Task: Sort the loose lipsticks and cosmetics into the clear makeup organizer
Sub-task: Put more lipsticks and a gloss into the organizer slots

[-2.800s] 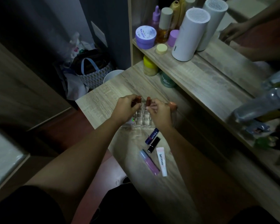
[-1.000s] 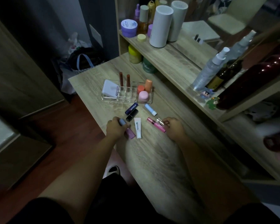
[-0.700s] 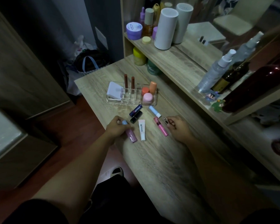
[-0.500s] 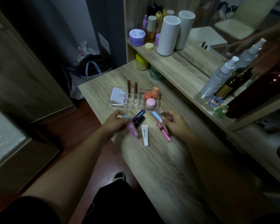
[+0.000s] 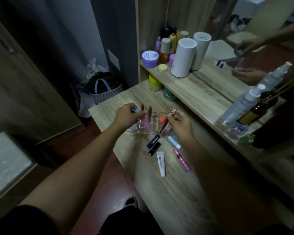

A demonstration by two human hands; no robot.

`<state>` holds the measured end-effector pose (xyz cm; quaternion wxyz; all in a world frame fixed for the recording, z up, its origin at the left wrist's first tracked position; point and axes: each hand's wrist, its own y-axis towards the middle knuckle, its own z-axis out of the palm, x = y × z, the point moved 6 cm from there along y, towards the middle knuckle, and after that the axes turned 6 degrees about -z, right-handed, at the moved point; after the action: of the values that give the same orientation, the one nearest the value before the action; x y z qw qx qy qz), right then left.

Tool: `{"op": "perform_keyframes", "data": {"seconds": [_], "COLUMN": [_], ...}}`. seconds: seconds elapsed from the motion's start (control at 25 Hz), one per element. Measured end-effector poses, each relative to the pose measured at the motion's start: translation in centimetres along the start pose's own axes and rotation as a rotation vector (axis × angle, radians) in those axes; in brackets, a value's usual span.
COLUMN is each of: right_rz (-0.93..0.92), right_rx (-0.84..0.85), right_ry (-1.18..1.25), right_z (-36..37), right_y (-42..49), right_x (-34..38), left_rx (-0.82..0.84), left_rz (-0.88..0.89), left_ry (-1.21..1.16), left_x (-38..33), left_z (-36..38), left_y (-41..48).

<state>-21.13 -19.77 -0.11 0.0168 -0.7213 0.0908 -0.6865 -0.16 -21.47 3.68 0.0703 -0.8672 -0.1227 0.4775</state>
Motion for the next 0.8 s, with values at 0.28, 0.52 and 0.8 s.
{"op": "perform_keyframes", "data": {"seconds": [0.28,0.52,0.8], "right_rz": [-0.107,-0.131,-0.170], "right_rx": [-0.025,-0.014,0.056], "right_ry": [-0.118,-0.243,-0.447], "right_z": [1.0,2.3,3.5], "right_y": [2.9,4.5,5.7], "right_x": [0.2,-0.8,-1.6], "left_rx": [-0.066,-0.101,-0.062], "left_rz": [0.162,0.247,0.223], "left_ry": [0.191,0.279,0.362], "left_x": [-0.1,0.7,2.2], "left_z": [-0.3,0.8,2.5], "left_y": [1.9,3.1,4.1]}}
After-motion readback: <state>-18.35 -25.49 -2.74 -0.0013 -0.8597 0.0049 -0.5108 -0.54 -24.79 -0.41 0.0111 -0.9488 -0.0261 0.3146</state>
